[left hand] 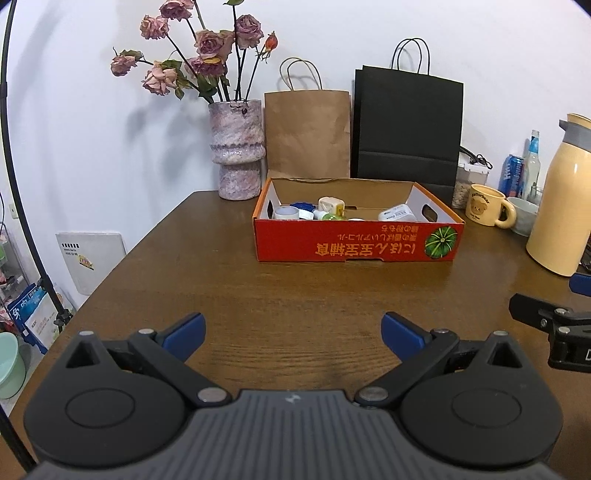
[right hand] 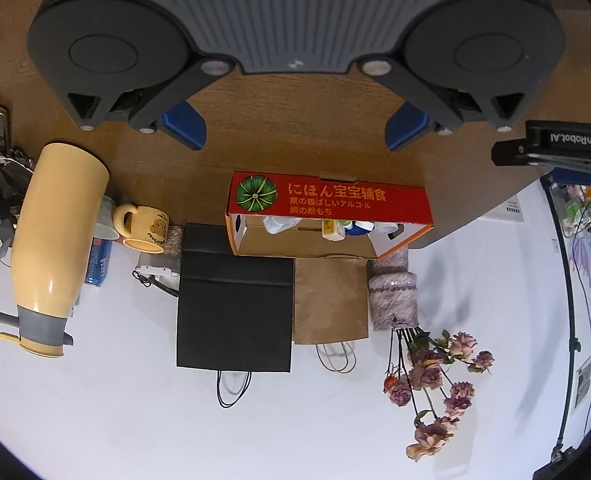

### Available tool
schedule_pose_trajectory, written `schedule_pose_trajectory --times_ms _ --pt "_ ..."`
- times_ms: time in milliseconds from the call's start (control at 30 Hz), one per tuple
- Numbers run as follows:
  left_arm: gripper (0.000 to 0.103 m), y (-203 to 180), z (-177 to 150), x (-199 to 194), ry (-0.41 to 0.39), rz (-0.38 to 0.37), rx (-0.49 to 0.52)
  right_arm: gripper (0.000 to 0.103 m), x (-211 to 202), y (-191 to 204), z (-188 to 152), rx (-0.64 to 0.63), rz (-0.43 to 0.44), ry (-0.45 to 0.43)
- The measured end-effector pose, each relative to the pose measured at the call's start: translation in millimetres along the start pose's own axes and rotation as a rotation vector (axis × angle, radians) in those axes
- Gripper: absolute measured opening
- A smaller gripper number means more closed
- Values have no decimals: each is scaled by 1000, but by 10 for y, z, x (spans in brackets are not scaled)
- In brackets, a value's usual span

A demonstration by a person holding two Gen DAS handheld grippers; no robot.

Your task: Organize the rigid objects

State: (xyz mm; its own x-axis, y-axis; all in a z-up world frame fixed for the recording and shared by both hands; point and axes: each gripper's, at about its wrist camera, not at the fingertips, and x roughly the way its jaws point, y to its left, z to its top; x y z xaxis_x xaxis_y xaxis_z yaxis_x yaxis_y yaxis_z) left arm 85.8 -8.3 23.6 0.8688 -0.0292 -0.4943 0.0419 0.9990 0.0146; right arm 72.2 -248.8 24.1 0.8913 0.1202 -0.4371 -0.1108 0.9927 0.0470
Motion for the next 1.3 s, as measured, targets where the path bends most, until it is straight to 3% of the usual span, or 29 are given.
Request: schedule_pose_trajectory --times_ms 1300 --pt "103 -13 -30 -84 -1 -12 6 103 -132 61 33 -15 -3 -20"
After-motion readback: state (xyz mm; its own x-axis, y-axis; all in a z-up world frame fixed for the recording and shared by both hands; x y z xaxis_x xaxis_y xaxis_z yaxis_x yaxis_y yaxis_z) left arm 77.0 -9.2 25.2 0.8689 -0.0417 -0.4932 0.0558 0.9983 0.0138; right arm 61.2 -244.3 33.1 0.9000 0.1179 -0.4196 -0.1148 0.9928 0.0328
